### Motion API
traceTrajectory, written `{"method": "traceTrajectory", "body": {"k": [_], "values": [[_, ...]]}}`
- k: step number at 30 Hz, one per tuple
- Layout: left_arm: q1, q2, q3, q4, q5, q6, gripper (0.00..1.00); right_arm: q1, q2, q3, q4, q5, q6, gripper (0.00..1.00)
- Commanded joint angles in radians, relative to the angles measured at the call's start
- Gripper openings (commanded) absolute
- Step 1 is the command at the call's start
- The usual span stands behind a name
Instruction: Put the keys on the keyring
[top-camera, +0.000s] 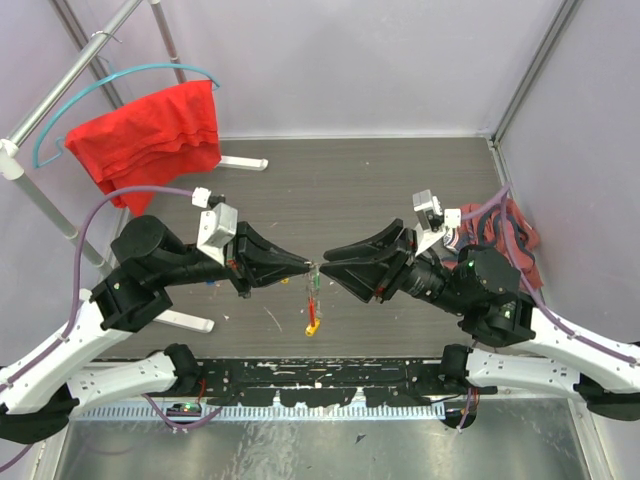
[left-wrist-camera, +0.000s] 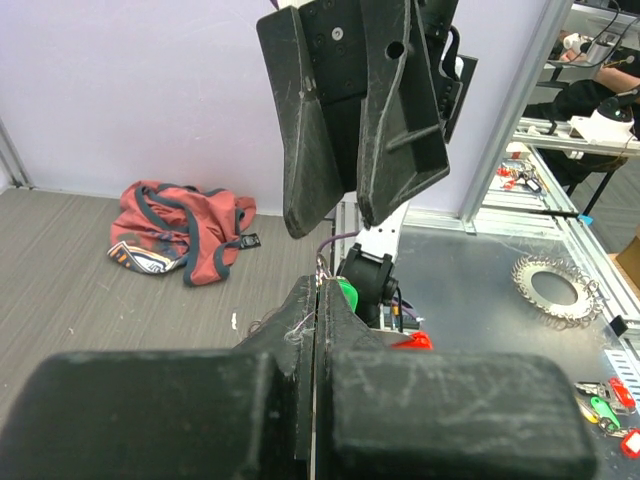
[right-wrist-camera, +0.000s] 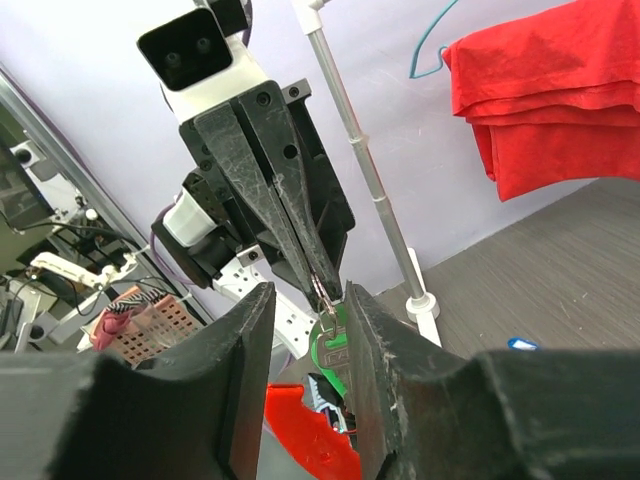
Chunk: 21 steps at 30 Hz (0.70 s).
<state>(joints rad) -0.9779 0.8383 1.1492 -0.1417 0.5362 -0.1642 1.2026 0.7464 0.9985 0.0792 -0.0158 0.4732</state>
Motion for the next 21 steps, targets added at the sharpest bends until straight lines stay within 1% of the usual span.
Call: {"method": "traceTrajectory", "body": {"k": [1,7,10,12,14,17,21], "values": [[-0.003,-0.017,0.006,0.062,-0.003,-0.011,0.0,0.004,0.018,0.019,0.044,-0.028,0.009,0.39],[-0.003,-0.019,0.007,0.068,-0.002,-0.017,0.0,0.005,0.046,0.035,0.022,-0.086,-0.004,0.37],[-0.004,-0.02,0.006,0.068,-0.002,-0.019,0.0,0.004,0.049,0.032,0.031,-0.099,-0.004,0.29],[-0.003,-0.021,0.007,0.067,-0.005,-0.02,0.0,0.005,0.043,0.03,0.035,-0.099,-0.005,0.27],[-0.003,-0.023,0.006,0.064,-0.007,-0.018,0.0,0.004,0.037,0.028,0.034,-0.098,-0.008,0.29],[-0.004,-0.026,0.005,0.061,-0.008,-0.017,0.0,0.005,0.019,0.016,0.041,-0.09,-0.009,0.39],[-0.002,-0.029,0.006,0.059,-0.011,-0.015,0.0,0.005,0.001,0.005,0.046,-0.072,-0.006,0.4]]}}
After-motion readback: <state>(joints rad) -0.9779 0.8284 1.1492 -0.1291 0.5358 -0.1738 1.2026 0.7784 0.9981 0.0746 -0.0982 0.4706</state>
